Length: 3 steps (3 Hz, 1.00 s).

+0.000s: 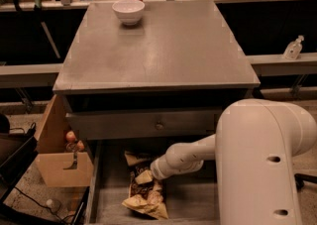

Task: Pick brown chip bag from middle drawer and place on counter

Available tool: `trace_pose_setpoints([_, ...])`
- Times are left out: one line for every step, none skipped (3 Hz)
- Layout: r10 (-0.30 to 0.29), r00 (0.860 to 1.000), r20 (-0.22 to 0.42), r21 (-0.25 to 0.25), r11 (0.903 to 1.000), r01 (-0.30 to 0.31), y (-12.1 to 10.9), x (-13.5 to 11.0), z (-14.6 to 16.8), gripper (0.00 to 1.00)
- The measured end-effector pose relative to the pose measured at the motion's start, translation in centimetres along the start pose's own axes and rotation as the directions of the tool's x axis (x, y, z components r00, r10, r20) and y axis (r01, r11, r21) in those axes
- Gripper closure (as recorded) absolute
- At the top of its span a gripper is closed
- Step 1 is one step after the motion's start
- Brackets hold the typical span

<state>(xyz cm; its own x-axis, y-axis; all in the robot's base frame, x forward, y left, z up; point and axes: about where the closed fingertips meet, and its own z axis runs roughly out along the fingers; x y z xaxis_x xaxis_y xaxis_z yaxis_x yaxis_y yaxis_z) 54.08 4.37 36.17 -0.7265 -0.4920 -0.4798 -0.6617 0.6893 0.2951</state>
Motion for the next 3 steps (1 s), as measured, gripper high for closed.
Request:
trace_pose_setpoints([0.0, 1.0, 0.0, 0.0, 1.0, 0.0, 0.08, -0.14, -0.24, 0.7])
trace_pose_setpoints([0.0, 1.0, 0.0, 0.0, 1.0, 0.0, 0.14, -0.22, -0.39, 0.93])
trace_pose_setpoints([0.0, 1.0, 0.0, 0.0, 1.0, 0.0, 0.17, -0.26, -0.46, 1.0])
